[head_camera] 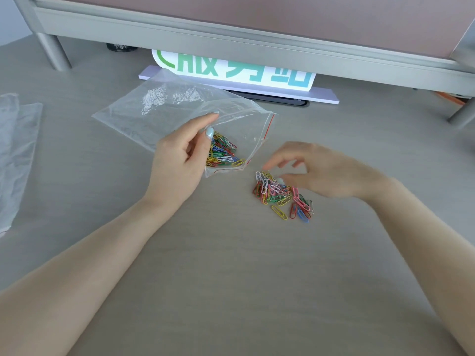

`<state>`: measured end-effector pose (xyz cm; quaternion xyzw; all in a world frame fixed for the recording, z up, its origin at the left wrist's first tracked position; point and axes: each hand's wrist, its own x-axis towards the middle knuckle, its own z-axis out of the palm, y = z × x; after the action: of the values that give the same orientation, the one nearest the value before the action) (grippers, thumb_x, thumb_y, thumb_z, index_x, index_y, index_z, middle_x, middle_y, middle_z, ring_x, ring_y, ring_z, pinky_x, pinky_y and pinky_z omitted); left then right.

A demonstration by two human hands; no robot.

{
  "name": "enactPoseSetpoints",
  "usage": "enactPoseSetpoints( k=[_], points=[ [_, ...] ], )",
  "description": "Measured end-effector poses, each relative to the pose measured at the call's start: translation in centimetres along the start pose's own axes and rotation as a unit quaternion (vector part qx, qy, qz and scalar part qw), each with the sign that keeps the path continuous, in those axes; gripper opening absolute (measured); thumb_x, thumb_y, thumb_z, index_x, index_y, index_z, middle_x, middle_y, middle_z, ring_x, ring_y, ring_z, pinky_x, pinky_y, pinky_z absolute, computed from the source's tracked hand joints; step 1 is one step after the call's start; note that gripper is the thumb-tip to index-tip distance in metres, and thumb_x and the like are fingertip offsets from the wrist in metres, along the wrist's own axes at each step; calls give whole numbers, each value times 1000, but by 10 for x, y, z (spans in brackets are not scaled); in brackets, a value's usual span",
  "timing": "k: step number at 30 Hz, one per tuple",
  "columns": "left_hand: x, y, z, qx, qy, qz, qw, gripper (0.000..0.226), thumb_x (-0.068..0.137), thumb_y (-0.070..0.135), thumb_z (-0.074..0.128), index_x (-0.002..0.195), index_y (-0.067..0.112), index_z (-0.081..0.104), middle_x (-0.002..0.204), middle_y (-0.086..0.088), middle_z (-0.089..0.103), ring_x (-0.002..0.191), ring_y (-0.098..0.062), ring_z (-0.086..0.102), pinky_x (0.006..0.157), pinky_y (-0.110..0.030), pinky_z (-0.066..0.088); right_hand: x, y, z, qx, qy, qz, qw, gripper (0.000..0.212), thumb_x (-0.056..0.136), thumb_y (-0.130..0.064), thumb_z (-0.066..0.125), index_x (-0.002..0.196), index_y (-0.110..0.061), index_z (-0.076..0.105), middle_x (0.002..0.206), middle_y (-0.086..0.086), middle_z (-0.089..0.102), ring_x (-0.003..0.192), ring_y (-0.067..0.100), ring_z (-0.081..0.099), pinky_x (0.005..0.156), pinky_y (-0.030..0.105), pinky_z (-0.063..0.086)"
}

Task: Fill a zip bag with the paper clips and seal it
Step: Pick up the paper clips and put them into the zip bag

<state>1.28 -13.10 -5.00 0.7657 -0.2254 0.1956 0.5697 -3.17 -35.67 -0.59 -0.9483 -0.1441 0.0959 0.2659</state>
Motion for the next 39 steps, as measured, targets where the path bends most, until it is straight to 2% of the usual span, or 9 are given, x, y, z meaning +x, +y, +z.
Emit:
enactPoseSetpoints(
  k=[6,10,16,18,23,28,31,34,39],
  points=[
    [-1,1,1,0,0,-1,1000,32,93,15,45,114,36,56,65,-1,51,56,-32,40,53,-35,36,-34,27,-16,84,-37,72,993,45,73,-31,73,111,-46,53,106,-21,52,96,-2,50,84,19,44],
    [-1,1,1,5,-1,-1,1000,30,93,14,45,114,33,57,65,1,53,56,-31,41,54,-35,36,-41,30,-14,47,-71,81,993,54,73,-25,75,113,-48,47,104,-22,49,91,-5,48,76,4,39],
    [0,3,1,5,-1,-3,1000,31,95,12,45,113,34,56,68,-8,51,57,-33,40,52,-37,36,-33,25,-6,77,-45,59,994,39,76,-13,73,109,-31,61,87,-8,56,70,0,51,64,8,41],
    [0,3,2,9,1,-6,1000,31,95,11,45,113,34,56,65,0,54,56,-32,40,52,-37,35,-31,22,-3,101,-35,54,993,34,78,-8,70,105,-28,63,80,-7,58,65,4,53,61,11,43],
    [0,4,1,11,1,-10,1000,31,95,12,45,111,36,57,66,-4,52,55,-33,41,51,-39,37,-23,16,7,137,-3,39,990,30,79,-4,67,99,-27,65,84,-3,61,58,4,54,57,11,43],
    [0,1,1,16,3,-10,1000,30,94,14,46,113,34,57,60,18,53,56,-30,40,52,-34,35,-12,14,12,112,31,16,993,29,77,-21,72,97,-40,61,95,-13,55,71,-2,53,67,8,42],
    [-1,1,1,16,2,-9,1000,30,94,15,46,113,36,57,62,17,54,57,-30,40,53,-35,35,-10,14,12,79,28,-6,996,39,77,-25,72,110,-40,56,115,-13,47,95,-12,46,83,1,32],
    [-1,1,0,16,4,-7,1000,29,94,15,46,113,34,57,60,15,52,55,-29,39,53,-36,35,-12,12,12,44,-19,-9,999,51,79,-28,69,123,-43,48,140,-17,34,131,0,26,110,18,22],
    [-2,1,1,12,5,-7,1000,29,94,14,45,114,30,58,61,4,50,54,-30,40,52,-36,36,-11,9,18,-18,-42,-23,999,43,84,-34,63,125,-41,50,134,-23,39,129,2,29,113,33,22]
  ],
)
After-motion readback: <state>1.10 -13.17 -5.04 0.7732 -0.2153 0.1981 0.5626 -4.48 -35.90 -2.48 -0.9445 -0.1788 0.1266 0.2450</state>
